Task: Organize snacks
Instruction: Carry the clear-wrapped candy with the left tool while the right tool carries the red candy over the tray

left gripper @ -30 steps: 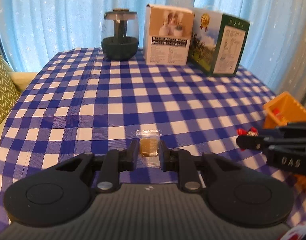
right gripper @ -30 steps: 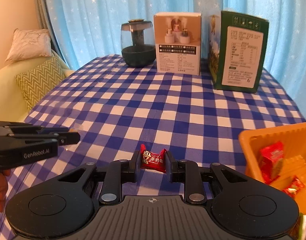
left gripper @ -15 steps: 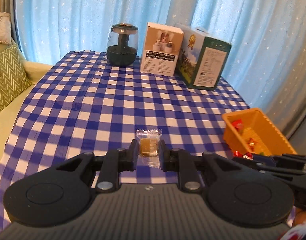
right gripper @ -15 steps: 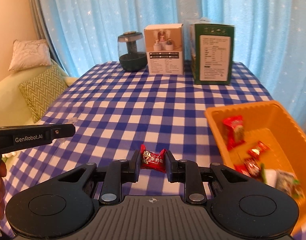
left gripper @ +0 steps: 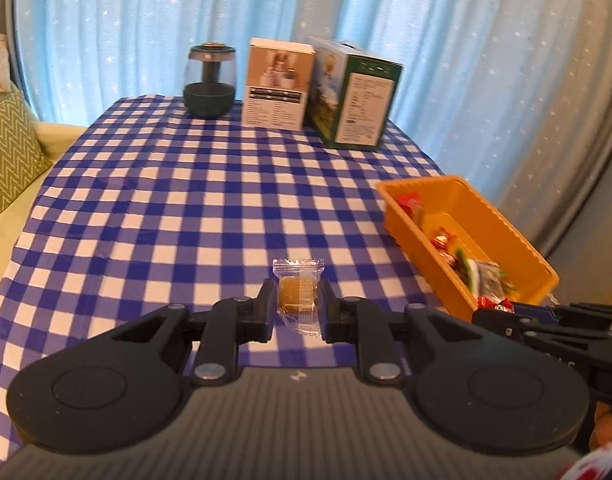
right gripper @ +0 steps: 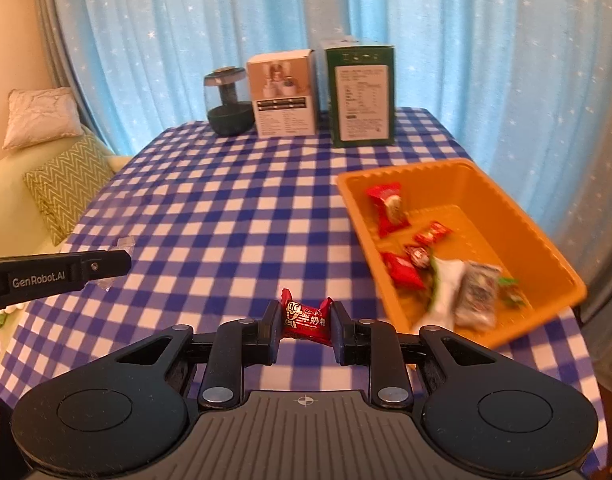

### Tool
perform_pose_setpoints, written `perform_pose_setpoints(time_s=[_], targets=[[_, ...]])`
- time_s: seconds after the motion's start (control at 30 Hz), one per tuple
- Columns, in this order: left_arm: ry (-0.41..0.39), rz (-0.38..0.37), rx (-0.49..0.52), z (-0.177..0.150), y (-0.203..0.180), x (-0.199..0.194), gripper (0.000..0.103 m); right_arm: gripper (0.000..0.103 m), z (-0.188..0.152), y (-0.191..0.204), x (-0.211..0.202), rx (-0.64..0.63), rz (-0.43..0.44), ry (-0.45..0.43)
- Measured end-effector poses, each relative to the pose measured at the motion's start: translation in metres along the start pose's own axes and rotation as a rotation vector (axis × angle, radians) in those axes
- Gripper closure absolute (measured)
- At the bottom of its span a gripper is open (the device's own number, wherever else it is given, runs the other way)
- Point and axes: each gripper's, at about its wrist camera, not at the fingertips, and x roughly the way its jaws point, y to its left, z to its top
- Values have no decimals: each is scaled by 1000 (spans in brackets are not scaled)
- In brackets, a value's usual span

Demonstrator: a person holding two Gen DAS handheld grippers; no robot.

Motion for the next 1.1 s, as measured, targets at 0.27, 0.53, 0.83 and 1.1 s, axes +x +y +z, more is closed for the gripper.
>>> perform_pose_setpoints(time_s=[0.27, 0.53, 0.83, 1.1], targets=[[13, -36, 34, -15, -30, -9, 84, 77, -16, -21, -31, 29, -45, -7], [23, -70, 77, -18, -56, -9, 84, 77, -25, -44, -44, 71, -84, -12], [39, -130, 114, -15, -90, -2, 84, 77, -24, -70, -55, 111, -124, -30], [45, -179, 165, -8, -123, 8, 84, 77, -17, -93, -59, 142, -157, -51]])
